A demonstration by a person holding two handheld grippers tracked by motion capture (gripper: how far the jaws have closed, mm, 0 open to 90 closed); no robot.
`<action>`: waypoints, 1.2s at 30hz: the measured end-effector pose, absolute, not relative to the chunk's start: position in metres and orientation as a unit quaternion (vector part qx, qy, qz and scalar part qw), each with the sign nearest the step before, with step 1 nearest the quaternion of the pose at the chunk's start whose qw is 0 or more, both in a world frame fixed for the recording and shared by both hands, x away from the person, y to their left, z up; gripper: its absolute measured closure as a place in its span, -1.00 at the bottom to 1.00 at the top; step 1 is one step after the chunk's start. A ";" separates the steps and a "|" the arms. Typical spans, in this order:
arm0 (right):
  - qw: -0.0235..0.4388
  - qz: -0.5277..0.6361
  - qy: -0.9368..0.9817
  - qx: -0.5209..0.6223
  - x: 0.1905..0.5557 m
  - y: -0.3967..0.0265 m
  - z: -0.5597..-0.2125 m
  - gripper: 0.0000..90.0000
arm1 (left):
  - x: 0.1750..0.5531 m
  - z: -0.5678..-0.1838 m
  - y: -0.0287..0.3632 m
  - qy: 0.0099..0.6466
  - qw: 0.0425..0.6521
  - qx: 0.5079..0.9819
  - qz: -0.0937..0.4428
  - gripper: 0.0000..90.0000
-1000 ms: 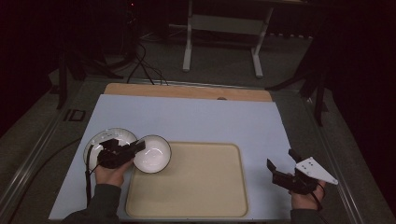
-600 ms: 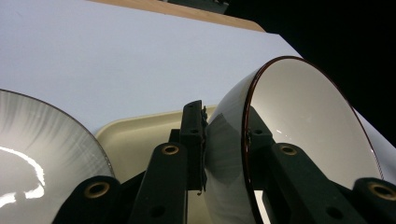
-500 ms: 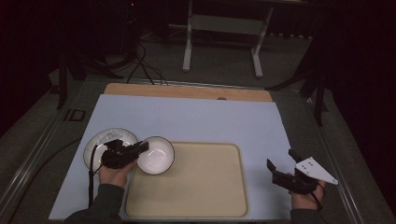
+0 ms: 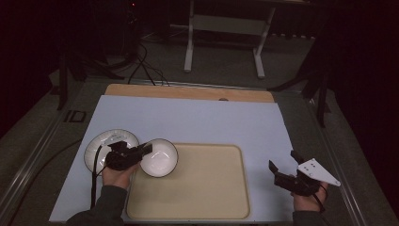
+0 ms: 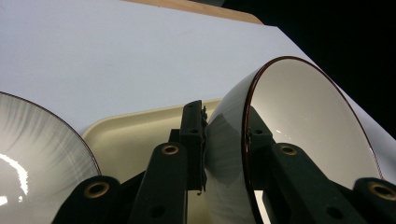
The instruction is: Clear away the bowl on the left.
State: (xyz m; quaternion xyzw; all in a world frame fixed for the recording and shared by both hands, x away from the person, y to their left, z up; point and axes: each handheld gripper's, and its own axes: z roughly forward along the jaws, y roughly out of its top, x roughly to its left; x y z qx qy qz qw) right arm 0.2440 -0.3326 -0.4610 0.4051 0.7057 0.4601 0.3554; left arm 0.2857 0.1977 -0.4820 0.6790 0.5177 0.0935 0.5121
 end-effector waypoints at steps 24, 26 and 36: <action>0.356 0.460 0.705 0.406 0.243 -0.334 -0.461 -0.71 | 0.289 -0.489 0.174 0.501 0.508 0.696 0.075 0.70; 0.356 0.460 0.705 0.406 0.243 -0.334 -0.461 -0.71 | 0.290 -0.490 0.169 0.498 0.506 0.701 0.070 0.70; 0.357 0.462 0.702 0.408 0.242 -0.335 -0.461 -0.71 | 0.290 -0.497 0.150 0.484 0.495 0.719 0.056 0.70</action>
